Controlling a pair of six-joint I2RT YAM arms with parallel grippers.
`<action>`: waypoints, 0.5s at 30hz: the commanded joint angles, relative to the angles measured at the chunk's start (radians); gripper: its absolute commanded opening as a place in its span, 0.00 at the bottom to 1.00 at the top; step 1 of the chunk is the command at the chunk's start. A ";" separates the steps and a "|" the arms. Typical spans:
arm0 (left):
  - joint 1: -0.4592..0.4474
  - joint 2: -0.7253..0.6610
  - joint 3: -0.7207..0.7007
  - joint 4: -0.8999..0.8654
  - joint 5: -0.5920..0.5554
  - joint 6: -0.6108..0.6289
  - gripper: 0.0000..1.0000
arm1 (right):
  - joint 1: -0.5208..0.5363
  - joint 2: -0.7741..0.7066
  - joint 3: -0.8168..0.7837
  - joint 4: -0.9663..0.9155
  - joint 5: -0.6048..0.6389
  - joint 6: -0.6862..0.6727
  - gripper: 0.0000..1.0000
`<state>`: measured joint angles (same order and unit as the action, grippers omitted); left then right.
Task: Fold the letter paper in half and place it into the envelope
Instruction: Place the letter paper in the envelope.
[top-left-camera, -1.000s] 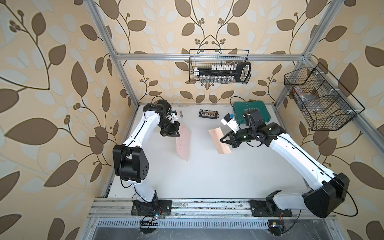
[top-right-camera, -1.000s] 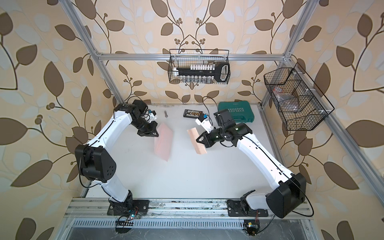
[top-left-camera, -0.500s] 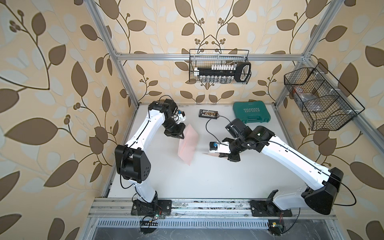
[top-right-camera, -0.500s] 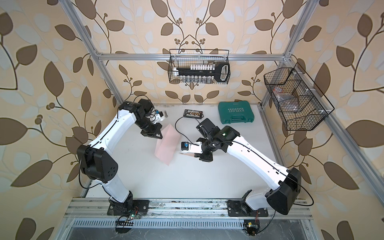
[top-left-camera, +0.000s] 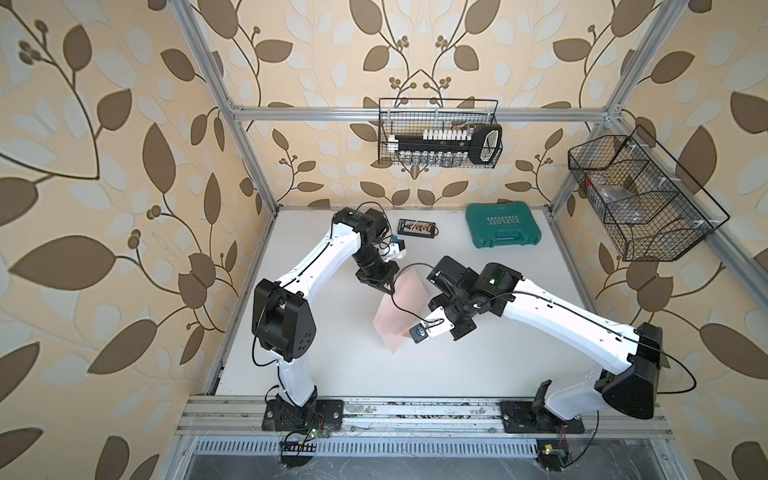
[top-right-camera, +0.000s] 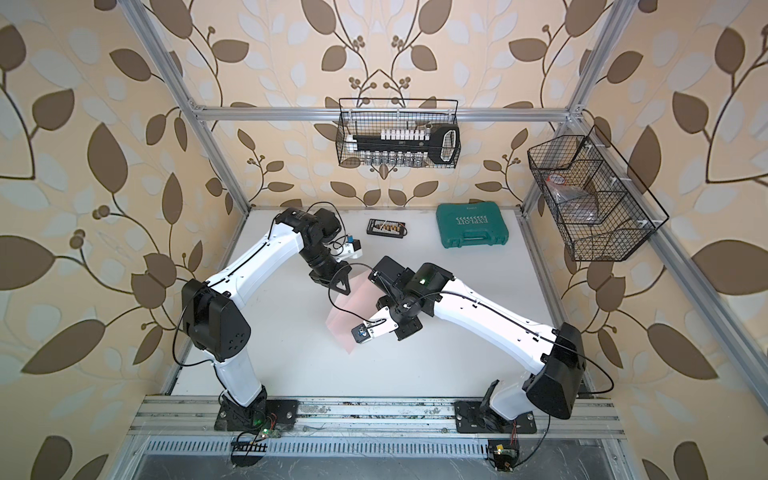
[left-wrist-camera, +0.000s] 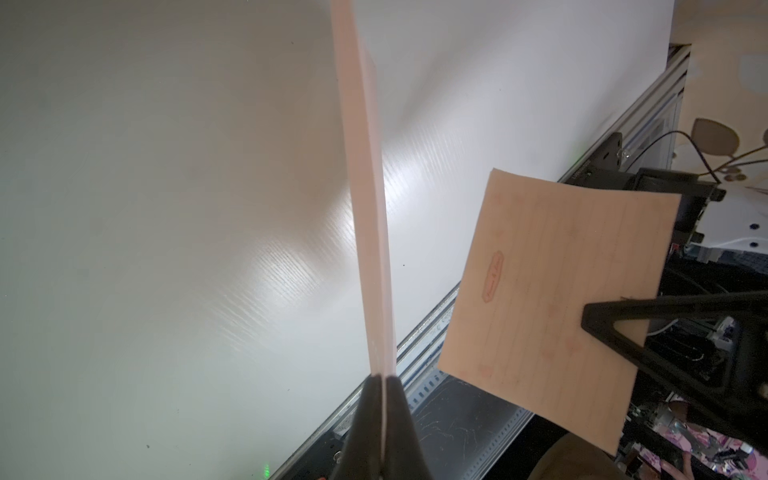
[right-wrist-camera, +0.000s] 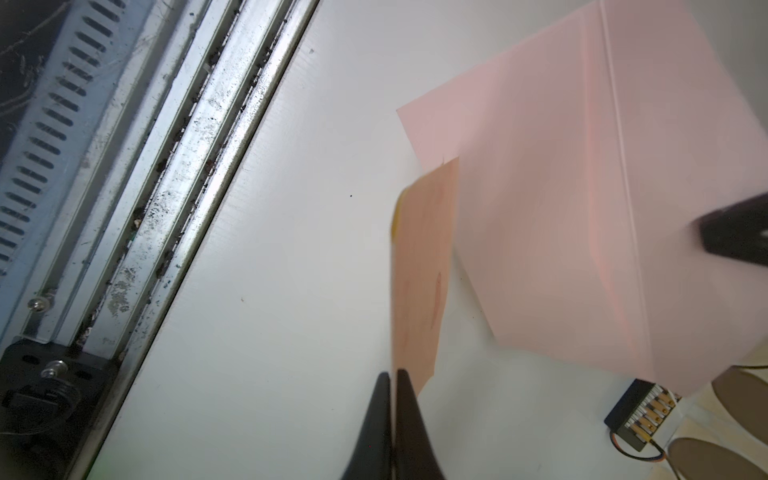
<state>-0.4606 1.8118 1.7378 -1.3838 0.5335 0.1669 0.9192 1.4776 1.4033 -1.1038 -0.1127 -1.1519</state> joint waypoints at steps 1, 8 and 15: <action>-0.027 0.006 0.025 -0.047 0.068 0.043 0.00 | 0.019 0.016 0.043 0.040 -0.040 -0.046 0.00; -0.076 0.008 0.020 -0.064 0.120 0.063 0.00 | 0.029 0.054 0.097 0.084 -0.086 -0.062 0.00; -0.094 -0.005 0.001 -0.070 0.145 0.073 0.00 | 0.039 0.059 0.093 0.174 -0.094 -0.060 0.00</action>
<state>-0.5446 1.8256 1.7378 -1.4193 0.6300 0.2111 0.9520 1.5322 1.4811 -0.9787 -0.1772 -1.2034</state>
